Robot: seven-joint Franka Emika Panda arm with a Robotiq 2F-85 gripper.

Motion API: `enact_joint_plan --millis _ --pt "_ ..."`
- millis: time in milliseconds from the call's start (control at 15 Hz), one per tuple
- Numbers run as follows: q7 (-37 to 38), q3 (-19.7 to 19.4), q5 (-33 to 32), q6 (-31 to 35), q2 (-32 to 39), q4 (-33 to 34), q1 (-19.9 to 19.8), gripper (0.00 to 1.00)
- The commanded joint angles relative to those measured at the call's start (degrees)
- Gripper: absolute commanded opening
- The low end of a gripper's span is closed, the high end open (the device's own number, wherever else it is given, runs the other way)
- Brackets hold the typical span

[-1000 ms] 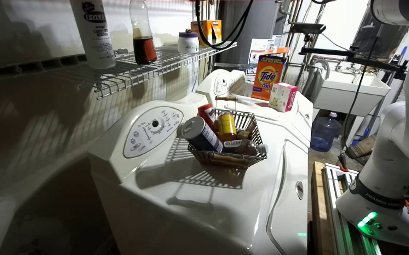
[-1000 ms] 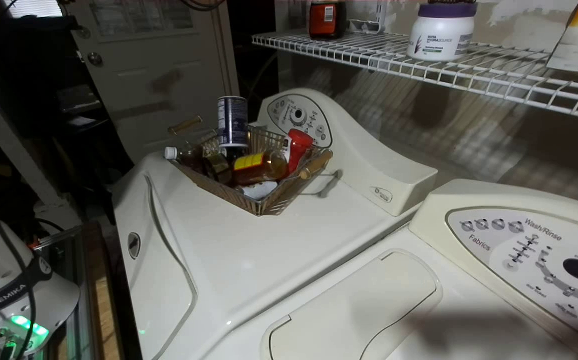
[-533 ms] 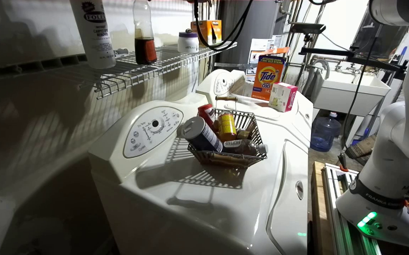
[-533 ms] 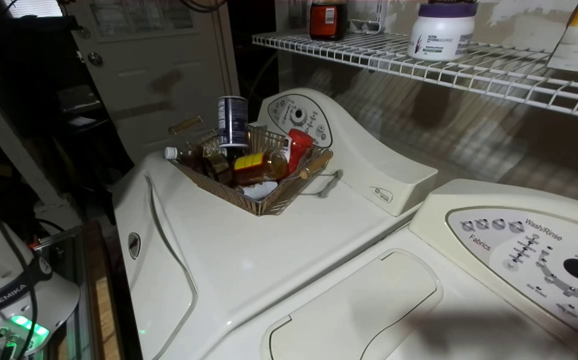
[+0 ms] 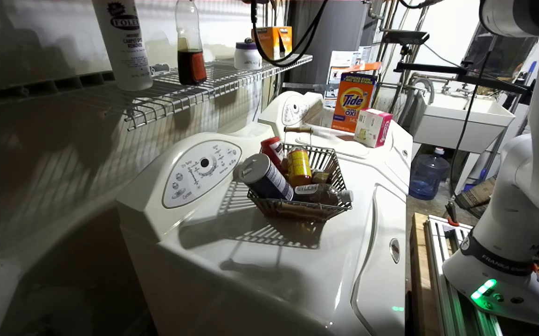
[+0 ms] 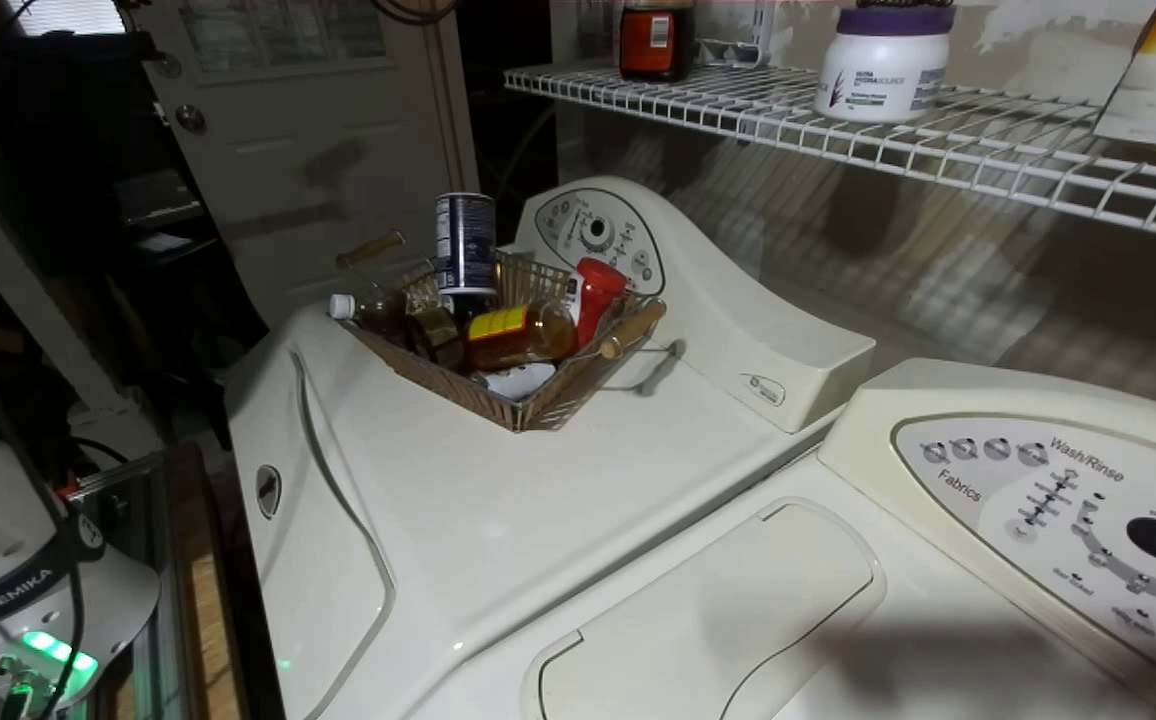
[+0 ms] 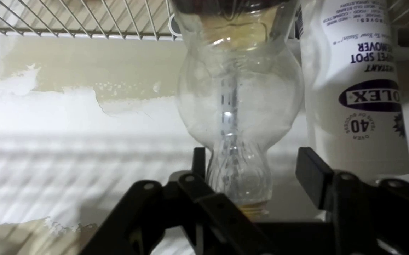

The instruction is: Take the bottle off of the shelf and place it into the basket

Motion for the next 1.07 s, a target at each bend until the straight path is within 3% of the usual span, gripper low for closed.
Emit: enact_joint_plan --millis 0,200,600,1000 --pt "2.0 -1.1 -1.5 0.9 1.3 2.1 0.5 0.38" --pt "2.2 -1.6 -1.4 1.3 0.8 1.3 0.5 0.19" --pt "3.0 -1.6 -2.1 0.6 -1.9 -1.0 1.2 0.19" --pt "7.2 -2.4 -7.3 0.3 -7.4 -5.9 3.5 0.19"
